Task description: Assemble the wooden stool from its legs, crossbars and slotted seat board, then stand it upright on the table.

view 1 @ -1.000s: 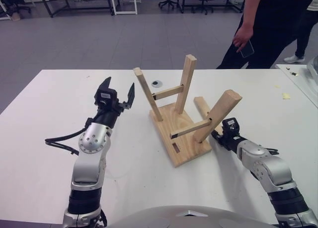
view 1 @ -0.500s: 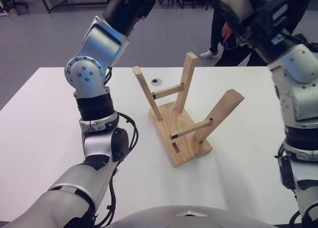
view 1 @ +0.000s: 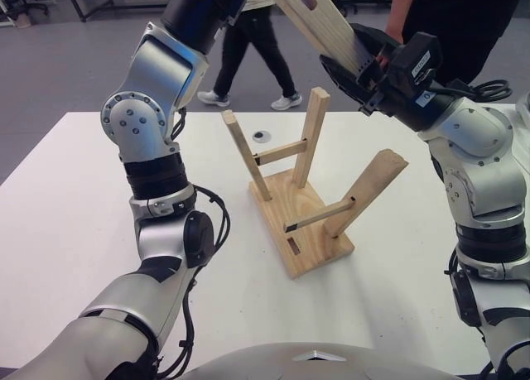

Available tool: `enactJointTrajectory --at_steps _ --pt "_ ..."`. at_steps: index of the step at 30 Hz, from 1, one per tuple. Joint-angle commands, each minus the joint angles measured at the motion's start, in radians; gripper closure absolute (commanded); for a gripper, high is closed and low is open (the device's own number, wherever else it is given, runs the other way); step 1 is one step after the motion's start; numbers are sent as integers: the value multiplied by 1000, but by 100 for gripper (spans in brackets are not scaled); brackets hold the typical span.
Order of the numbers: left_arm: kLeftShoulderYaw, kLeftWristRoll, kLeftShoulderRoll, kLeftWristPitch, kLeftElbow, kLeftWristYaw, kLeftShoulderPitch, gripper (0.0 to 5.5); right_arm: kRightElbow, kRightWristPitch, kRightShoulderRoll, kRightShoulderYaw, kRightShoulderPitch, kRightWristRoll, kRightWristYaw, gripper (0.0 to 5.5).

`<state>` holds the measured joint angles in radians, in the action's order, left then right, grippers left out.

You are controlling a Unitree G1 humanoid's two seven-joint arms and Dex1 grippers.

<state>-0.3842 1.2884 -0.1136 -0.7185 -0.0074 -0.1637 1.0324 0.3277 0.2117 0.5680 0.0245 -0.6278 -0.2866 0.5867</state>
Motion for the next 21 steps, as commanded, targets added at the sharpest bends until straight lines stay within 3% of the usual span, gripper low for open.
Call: enactJointTrajectory --at_steps 1,5,14,15,21 --pt "4 25 -20 -6 -44 -3 -25 353 -6 8 3 -13 13 0 19 341" --pt "3 30 -27 -1 -62 4 -48 429 -6 20 7 -14 19 -4 38 342" --pt "8 35 -27 14 -89 19 -77 441 1 55 9 -20 31 -8 50 343" --pt "11 28 -25 19 -89 16 -77 441 -6 57 11 -22 30 -10 55 307" --pt "14 25 -25 29 -119 36 -115 447 -9 85 2 -22 35 -1 46 206"
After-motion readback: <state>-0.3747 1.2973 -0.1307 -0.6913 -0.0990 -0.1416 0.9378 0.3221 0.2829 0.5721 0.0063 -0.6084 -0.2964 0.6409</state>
